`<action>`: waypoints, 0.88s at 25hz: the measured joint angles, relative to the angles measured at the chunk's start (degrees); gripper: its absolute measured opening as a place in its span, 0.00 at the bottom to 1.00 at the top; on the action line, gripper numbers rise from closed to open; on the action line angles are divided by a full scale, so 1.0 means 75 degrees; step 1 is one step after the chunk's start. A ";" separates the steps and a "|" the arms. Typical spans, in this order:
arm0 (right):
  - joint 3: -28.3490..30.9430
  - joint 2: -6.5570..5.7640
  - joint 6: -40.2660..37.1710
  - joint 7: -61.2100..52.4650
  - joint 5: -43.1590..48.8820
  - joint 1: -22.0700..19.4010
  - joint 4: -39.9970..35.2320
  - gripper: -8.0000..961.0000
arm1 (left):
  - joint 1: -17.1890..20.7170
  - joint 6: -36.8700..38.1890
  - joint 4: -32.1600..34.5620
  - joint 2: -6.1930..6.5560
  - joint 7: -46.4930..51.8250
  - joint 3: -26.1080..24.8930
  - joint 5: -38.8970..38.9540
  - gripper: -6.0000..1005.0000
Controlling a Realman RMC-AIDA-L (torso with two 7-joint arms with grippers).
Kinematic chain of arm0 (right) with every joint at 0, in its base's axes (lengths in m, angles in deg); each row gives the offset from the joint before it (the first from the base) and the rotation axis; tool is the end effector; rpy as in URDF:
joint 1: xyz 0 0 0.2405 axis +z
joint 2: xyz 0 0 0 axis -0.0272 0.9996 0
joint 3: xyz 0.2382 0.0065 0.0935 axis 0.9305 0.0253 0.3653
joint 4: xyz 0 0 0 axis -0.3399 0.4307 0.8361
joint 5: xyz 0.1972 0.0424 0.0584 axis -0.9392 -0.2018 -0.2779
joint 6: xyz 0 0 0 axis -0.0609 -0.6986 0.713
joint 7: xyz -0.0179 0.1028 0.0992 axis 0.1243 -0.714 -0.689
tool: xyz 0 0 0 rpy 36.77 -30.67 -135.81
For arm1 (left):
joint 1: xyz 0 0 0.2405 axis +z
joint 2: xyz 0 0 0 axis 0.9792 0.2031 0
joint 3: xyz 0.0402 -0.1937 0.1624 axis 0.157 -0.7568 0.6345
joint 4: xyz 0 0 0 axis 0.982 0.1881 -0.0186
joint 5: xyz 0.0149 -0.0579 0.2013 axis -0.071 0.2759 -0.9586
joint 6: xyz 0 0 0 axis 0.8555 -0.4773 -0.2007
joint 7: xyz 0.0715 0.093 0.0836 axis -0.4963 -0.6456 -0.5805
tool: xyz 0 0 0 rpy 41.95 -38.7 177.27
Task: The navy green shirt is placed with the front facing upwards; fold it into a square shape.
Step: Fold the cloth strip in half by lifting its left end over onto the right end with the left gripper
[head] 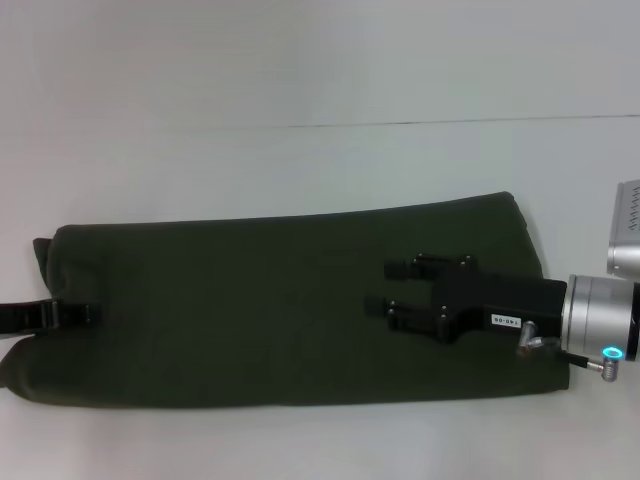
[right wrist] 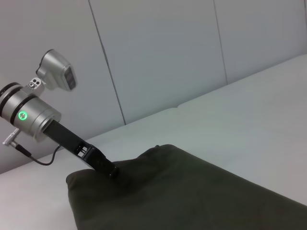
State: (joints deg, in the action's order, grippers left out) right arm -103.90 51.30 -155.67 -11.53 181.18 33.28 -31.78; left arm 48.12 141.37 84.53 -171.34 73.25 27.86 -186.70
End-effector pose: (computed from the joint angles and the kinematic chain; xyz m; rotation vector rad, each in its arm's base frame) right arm 0.2582 0.3346 -0.0548 -2.6752 0.6276 0.7440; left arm -0.3413 0.3396 0.0433 -2.0549 -1.6101 -0.2485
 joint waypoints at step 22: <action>0.0012 0.0014 0.0000 0.0000 -0.0007 0.0019 0.0035 0.67 | 0.0166 -0.0091 0.0841 -0.0091 0.0161 -0.0059 0.0068 0.09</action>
State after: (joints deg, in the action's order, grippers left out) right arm -103.81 51.41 -155.67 -11.54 181.12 33.42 -31.52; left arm 49.36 140.68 90.84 -172.03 74.45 27.41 -186.19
